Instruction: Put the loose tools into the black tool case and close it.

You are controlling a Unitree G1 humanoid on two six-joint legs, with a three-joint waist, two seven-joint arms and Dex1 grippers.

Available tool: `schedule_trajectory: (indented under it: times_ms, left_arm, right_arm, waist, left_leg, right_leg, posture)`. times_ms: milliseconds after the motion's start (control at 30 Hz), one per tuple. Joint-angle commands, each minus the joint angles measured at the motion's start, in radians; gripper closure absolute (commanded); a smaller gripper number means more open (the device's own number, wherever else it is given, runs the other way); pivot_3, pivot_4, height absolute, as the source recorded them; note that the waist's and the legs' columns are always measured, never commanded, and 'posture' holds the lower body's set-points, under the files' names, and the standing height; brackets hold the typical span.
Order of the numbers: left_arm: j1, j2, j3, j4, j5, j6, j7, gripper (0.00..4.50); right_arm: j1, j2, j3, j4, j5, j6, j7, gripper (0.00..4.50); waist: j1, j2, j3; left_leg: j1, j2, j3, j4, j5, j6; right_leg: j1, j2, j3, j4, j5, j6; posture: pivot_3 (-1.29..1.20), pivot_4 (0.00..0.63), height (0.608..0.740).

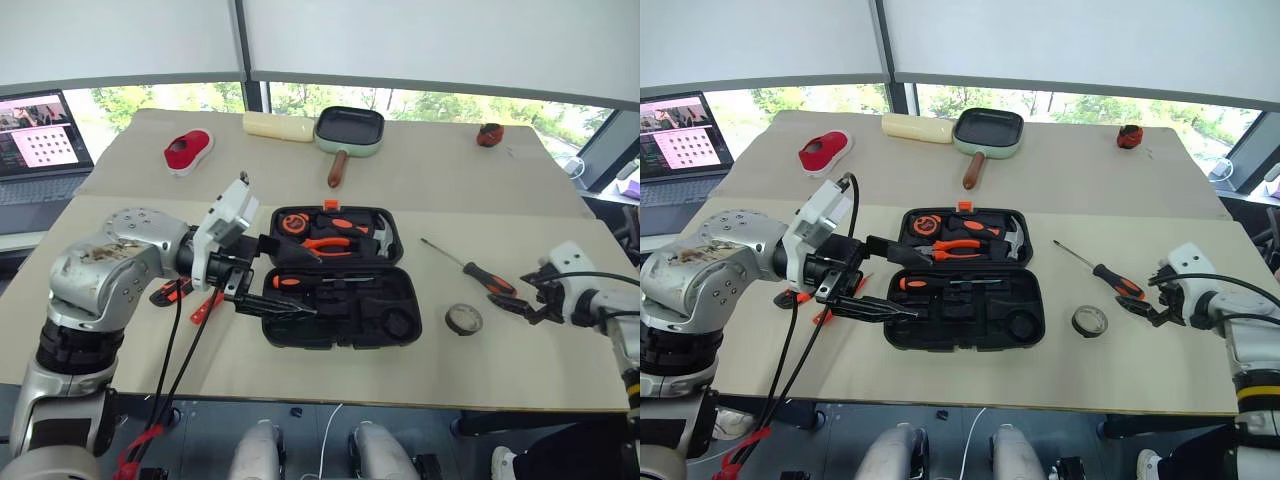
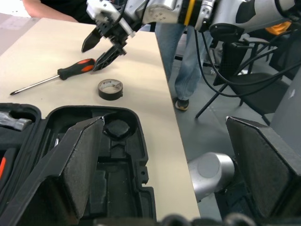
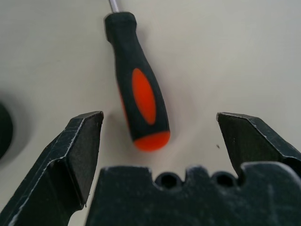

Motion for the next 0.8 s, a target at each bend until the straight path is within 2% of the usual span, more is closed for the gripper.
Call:
schedule_trajectory:
  times_ms: [33,167,300,333,433,567,667,800]
  left_arm:
    - [0.008,0.013,0.009,-0.027,-0.01,-0.035,0.015,0.0]
    - [0.011,0.021,0.003,-0.017,-0.007,-0.046,0.019,0.0]
    - [0.022,0.042,-0.006,0.011,0.027,-0.08,0.007,0.0]
    - [0.026,0.052,-0.005,0.018,0.032,-0.085,0.003,0.0]
    - [0.039,0.089,0.01,0.038,0.027,-0.09,-0.012,0.0]
    - [0.079,0.164,0.033,0.035,0.016,-0.095,-0.054,0.0]
    - [0.102,0.195,0.043,0.019,0.005,-0.097,-0.067,0.0]
    - [0.117,0.206,0.039,-0.007,0.004,-0.105,-0.053,0.0]
  right_arm:
    - [-0.057,0.004,-0.002,0.077,-0.003,-0.025,0.038,0.52]
    - [-0.073,0.011,-0.002,0.095,0.008,-0.027,0.089,1.72]
    - [-0.066,0.0,-0.025,0.063,0.028,-0.016,0.128,3.17]
    - [-0.069,-0.005,-0.033,0.049,0.036,-0.011,0.133,3.38]
    - [-0.099,-0.016,-0.042,-0.036,0.068,0.018,0.162,3.48]
    - [-0.153,-0.021,0.011,-0.305,0.153,0.133,0.283,3.48]
    - [-0.194,-0.007,0.091,-0.479,0.187,0.196,0.354,3.48]
    - [-0.237,0.041,0.282,-0.602,0.128,0.154,0.442,3.48]
  waist:
    - [0.0,0.0,0.0]
    - [-0.001,0.0,0.0]
    - [-0.001,0.0,0.0]
    - [-0.001,0.0,0.0]
    - [-0.003,0.001,0.001]
    - [-0.015,0.004,0.003]
    - [-0.02,0.004,0.003]
    - [-0.015,0.003,0.003]
  left_leg:
    - [0.0,0.0,0.0,0.0,0.0,0.0]
    - [0.0,0.0,0.0,0.0,0.0,0.0]
    - [0.0,0.0,0.0,0.0,0.0,0.0]
    - [0.0,0.0,0.0,0.0,0.0,0.0]
    - [0.001,0.0,0.0,0.0,0.0,0.0]
    - [0.0,0.001,0.001,-0.002,0.0,0.0]
    - [-0.003,0.001,0.001,-0.002,0.0,0.0]
    - [-0.006,0.002,0.001,-0.002,0.0,0.0]
  right_leg:
    - [0.0,0.0,0.0,0.0,0.0,0.0]
    - [0.0,0.0,0.0,0.0,0.0,0.0]
    - [0.0,0.0,0.0,0.0,0.0,0.0]
    - [0.0,0.0,0.0,0.0,0.0,0.0]
    - [0.0,0.0,0.0,0.0,0.0,0.0]
    - [-0.003,0.0,0.002,0.002,0.0,0.0]
    - [-0.009,0.001,0.003,0.006,0.0,0.0]
    - [-0.011,0.002,0.001,0.006,0.0,-0.001]
  posture:
    - [0.0,0.15,0.74]
    - [0.0,0.15,0.74]
    - [0.0,0.15,0.74]
    - [0.0,0.15,0.74]
    - [0.0,0.15,0.74]
    - [0.0,0.15,0.74]
    - [0.0,0.15,0.74]
    - [0.0,0.15,0.74]
